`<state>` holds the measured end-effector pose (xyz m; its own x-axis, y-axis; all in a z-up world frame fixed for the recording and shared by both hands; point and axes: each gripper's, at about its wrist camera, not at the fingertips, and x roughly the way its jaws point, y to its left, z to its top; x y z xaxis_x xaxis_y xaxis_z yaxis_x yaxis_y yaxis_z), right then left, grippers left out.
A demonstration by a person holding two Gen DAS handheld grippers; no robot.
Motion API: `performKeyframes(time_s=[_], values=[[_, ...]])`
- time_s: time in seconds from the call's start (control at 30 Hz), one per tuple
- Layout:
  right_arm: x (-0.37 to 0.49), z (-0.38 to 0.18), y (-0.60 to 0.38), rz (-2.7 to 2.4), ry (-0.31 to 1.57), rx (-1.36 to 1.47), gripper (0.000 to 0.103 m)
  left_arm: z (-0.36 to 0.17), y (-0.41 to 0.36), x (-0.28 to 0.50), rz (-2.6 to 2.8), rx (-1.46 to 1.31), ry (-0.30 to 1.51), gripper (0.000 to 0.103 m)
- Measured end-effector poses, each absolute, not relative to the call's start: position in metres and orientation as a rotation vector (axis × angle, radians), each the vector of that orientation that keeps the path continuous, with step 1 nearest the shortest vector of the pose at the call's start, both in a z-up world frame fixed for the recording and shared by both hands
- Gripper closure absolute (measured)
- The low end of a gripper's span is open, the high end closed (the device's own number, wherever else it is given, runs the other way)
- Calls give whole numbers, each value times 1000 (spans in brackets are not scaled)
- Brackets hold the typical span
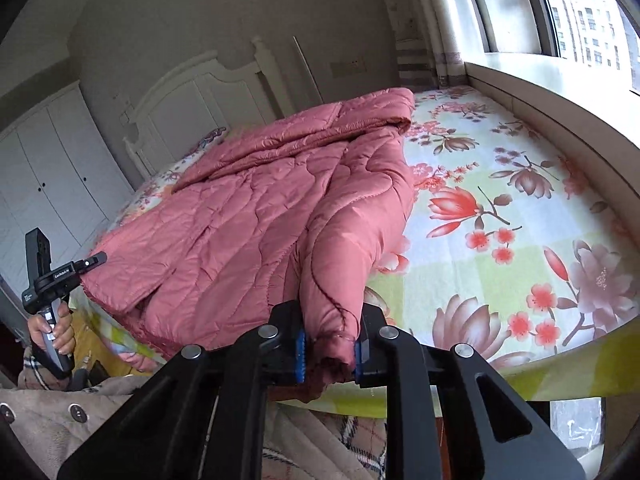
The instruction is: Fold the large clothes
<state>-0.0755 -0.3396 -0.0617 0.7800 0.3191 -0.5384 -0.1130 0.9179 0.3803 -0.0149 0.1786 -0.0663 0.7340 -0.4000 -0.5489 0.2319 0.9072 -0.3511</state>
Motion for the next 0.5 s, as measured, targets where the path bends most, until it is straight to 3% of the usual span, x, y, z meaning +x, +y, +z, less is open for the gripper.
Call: performKeyframes(time_s=[0.33,0.5], values=[[-150,16,-337,349,443,310,83,-21,237,-96,-499,-474,531,85],[-137,73,-328,338,344,272,83,21,251,-76,-547,-530,450,85]])
